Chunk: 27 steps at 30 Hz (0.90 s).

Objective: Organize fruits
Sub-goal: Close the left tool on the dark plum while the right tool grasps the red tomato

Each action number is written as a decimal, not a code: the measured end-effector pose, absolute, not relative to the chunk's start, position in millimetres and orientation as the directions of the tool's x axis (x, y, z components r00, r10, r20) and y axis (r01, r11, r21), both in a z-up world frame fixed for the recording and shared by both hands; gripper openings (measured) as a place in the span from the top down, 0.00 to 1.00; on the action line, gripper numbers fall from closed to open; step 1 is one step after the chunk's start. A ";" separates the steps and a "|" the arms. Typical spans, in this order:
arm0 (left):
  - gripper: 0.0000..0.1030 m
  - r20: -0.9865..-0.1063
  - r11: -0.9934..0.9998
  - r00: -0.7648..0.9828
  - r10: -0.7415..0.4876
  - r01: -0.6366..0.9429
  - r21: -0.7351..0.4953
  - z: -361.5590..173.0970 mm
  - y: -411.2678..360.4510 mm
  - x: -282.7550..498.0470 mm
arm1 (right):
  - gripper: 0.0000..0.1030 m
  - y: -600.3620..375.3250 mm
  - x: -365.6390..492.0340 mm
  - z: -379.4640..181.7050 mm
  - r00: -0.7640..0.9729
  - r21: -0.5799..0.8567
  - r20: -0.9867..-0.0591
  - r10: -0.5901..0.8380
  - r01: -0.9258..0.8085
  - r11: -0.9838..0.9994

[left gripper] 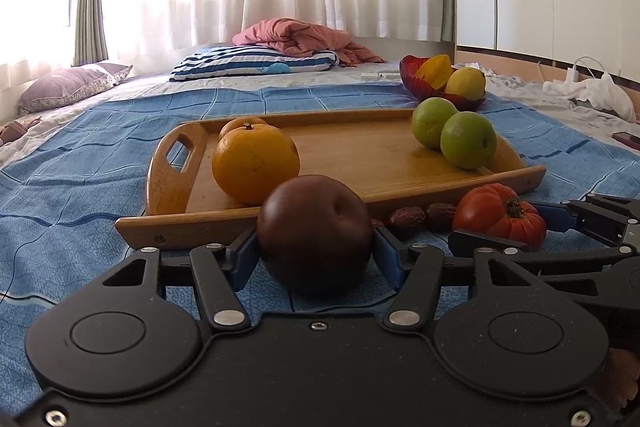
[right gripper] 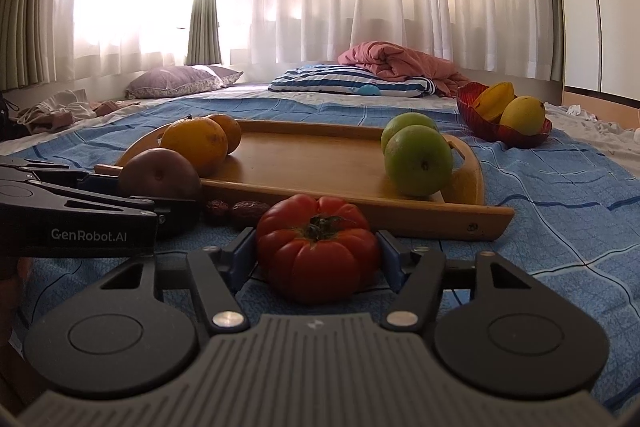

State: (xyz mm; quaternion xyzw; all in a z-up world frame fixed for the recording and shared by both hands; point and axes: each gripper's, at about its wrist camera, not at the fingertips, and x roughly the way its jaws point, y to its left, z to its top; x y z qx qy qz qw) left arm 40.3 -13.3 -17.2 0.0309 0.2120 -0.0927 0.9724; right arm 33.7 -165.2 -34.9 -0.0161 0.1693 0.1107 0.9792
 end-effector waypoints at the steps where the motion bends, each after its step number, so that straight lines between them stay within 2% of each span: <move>1: 0.44 -0.417 0.981 0.893 -0.168 0.192 0.016 -16.9 -12.8 39.4 | 0.36 -165.9 33.7 -34.1 0.918 0.016 -0.336 0.213 -0.221 0.975; 27: 0.44 -0.343 0.987 0.929 -0.137 0.158 0.034 45.5 8.9 49.6 | 0.36 -184.6 55.4 25.2 0.933 0.114 -0.273 0.235 -0.212 0.971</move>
